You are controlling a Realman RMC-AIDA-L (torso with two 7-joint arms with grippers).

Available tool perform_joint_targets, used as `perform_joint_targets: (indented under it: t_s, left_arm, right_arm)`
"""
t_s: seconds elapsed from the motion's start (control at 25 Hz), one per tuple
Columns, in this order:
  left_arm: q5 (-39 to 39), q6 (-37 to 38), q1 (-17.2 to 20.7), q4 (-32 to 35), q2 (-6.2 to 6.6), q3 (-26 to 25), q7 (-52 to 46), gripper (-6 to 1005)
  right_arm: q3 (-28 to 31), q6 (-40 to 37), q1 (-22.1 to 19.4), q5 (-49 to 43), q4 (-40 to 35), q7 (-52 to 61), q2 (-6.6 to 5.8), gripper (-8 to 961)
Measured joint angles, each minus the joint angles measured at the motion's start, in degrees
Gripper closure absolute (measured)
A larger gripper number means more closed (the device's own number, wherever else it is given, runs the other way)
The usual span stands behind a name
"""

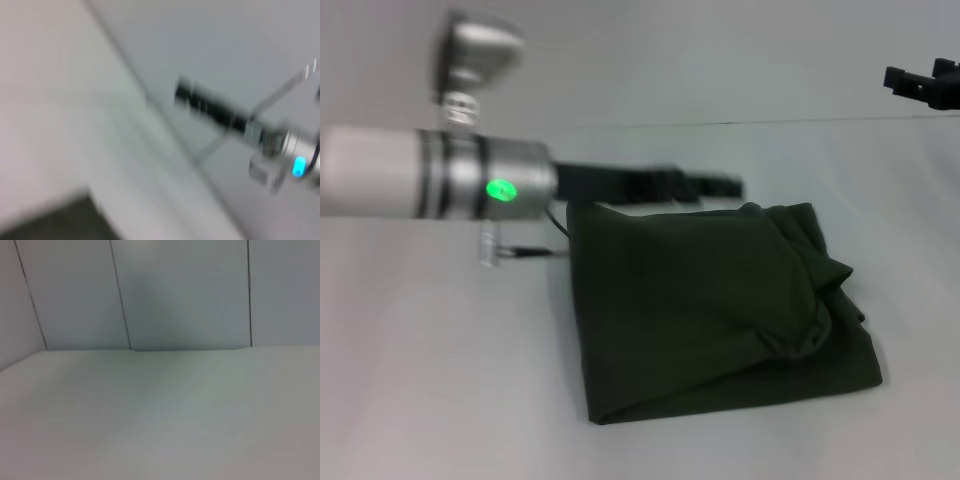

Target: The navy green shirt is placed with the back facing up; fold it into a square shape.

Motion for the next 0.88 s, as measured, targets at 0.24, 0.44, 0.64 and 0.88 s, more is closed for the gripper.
perform_joint_targets:
  t_s: [0.24, 0.44, 0.64, 0.88]
  left_arm:
    - [-6.63, 3.78, 7.54, 1.13, 0.22, -9.01, 21.59, 344]
    - [-7.59, 5.53, 13.31, 1.09, -0.30, -11.19, 35.68, 137]
    - [-6.87, 7.88, 15.70, 1.45, -0.05, -14.44, 39.80, 92]
    - [-4.06, 11.89, 16.66, 1.78, 0.78, -17.75, 44.07, 93]
  right_arm:
    - [-0.07, -7.21, 0.10, -0.12, -0.79, 8.04, -1.55, 96]
    - [-1.51, -16.10, -0.61, -0.21, -4.14, 19.47, -3.00, 97]
    - [-3.51, -23.33, -0.44, -3.27, -8.42, 37.66, -5.51, 97]
    - [-3.17, -32.61, 3.23, -16.03, -11.97, 53.69, -6.35, 96]
